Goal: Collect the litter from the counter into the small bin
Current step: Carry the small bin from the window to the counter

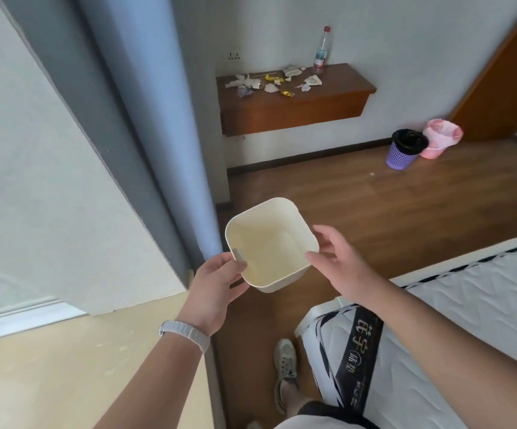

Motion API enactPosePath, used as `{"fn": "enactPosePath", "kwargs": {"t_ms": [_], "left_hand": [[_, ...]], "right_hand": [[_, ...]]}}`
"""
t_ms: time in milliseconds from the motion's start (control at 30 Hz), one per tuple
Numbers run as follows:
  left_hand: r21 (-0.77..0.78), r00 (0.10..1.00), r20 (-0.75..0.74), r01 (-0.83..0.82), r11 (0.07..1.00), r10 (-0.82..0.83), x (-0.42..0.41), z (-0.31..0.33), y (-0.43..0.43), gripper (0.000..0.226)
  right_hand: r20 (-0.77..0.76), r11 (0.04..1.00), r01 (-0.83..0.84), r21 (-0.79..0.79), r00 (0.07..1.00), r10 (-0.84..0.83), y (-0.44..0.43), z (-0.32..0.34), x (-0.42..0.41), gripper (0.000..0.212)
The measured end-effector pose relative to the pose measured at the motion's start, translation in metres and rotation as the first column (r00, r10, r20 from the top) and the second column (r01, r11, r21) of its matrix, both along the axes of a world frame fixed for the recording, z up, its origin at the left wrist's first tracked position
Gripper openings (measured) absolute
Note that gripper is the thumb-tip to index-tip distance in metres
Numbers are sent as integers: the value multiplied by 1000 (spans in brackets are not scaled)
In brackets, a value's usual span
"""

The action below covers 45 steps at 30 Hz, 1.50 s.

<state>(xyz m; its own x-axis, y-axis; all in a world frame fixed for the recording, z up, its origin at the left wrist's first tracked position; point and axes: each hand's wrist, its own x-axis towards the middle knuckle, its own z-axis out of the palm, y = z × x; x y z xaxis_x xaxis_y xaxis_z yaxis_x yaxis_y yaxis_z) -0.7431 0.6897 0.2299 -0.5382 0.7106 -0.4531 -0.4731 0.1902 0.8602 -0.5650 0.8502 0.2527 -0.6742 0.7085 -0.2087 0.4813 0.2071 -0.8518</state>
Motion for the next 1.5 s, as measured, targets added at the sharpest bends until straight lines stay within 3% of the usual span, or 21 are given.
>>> {"fn": "enactPosePath", "kwargs": {"t_ms": [267, 500, 700, 967, 1200, 1500], "left_hand": [[-36, 999, -27, 30, 999, -31, -35, 14, 113, 5], [-86, 995, -66, 68, 994, -74, -49, 24, 203, 12], [-87, 992, -51, 114, 990, -119, -57, 23, 259, 12], [-105, 968, -26, 247, 963, -251, -93, 8, 341, 15], [-90, 914, 63, 406, 909, -402, -155, 12, 429, 26], [-103, 886, 76, 462, 881, -457, -248, 3, 518, 22]], "right_hand": [[-51, 999, 16, -46, 999, -18, 98, -1, -26, 59], [-77, 998, 13, -61, 997, -18, 177, 0, -30, 74], [-98, 993, 83, -82, 991, -91, 226, 0, -30, 59], [-53, 971, 209, -116, 975, -216, 281, -7, -52, 57], [-96, 907, 402, -127, 905, -415, 344, -3, -110, 38], [-90, 887, 451, -99, 883, -460, 417, -1, -192, 38]]}}
